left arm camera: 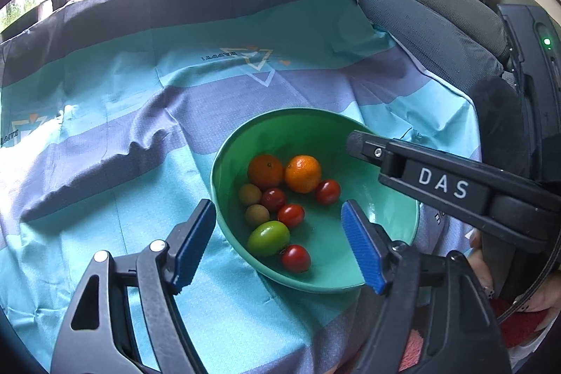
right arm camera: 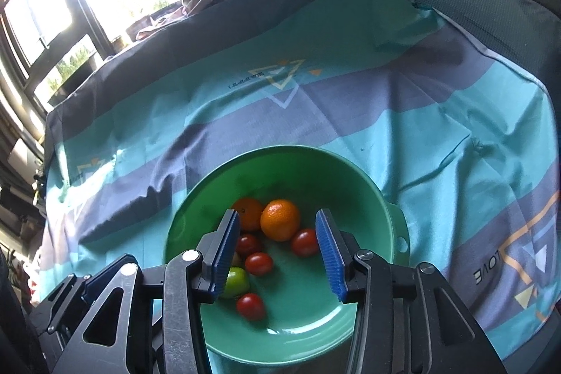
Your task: Organize fruits
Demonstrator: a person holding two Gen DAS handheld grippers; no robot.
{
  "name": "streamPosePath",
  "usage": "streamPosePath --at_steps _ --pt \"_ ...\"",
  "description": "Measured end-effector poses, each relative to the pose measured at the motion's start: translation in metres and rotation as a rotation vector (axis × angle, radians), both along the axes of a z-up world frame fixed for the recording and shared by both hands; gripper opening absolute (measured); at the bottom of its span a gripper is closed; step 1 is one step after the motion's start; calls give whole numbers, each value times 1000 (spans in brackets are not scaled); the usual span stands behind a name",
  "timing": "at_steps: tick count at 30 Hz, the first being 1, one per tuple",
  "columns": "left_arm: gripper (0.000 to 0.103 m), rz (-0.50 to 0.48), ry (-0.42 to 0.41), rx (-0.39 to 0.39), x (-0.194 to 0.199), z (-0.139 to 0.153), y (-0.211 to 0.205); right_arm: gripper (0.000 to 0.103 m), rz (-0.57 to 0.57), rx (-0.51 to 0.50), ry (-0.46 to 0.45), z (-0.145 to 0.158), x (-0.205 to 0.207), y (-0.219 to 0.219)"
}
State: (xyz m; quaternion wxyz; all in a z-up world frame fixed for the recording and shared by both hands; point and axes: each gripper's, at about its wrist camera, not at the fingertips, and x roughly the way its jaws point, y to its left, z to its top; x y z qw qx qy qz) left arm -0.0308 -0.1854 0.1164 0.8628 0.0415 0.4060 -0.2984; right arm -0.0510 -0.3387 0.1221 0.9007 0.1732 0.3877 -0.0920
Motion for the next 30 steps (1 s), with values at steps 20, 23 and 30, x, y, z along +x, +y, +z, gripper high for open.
streamPosePath --at_steps 20,23,30 --pt "75 4 11 -3 -1 -1 1 46 -4 -13 7 0 1 4" --pt "75 6 14 -9 0 -1 1 47 -7 -15 10 0 2 3" --pt "75 8 15 -11 0 0 1 47 -6 -29 12 1 1 5"
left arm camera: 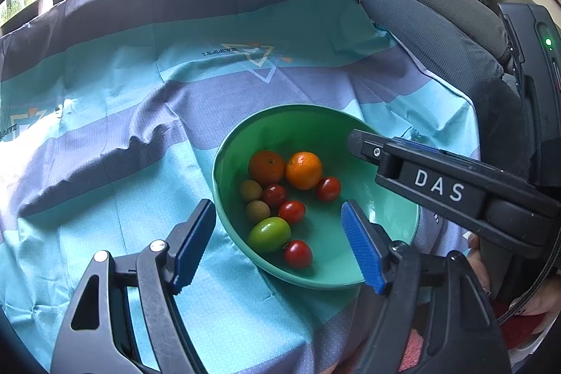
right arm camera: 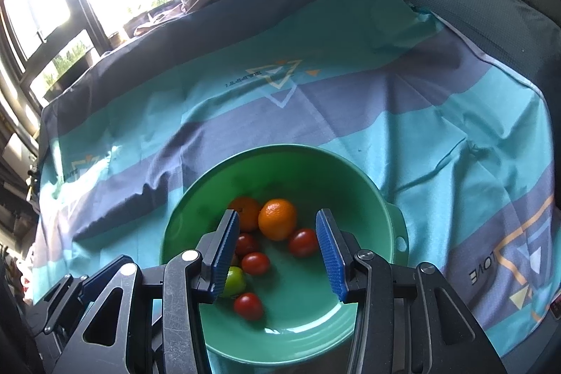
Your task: Organize fruits
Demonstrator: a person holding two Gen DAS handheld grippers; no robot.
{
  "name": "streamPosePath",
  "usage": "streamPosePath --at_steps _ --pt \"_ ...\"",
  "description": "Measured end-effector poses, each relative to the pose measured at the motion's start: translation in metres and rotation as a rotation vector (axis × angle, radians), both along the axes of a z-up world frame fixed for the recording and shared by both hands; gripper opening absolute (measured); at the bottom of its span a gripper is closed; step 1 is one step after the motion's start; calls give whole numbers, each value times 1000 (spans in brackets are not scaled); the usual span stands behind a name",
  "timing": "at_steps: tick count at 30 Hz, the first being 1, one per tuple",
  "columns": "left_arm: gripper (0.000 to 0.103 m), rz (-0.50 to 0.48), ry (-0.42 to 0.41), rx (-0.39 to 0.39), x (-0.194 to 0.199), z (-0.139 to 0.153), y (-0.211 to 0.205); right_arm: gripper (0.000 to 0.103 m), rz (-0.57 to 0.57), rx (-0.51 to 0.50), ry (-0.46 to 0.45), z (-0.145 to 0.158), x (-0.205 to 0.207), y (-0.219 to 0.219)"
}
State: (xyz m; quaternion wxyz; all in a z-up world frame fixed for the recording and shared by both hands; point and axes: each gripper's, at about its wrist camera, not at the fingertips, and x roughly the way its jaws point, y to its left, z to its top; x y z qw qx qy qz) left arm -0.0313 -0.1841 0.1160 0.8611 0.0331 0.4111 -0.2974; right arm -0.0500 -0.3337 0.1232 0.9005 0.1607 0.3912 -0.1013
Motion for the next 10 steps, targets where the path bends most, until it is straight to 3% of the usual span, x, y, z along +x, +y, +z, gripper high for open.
streamPosePath --at_steps 10 --pt "75 20 8 -3 0 1 6 47 9 -20 0 2 0 4"
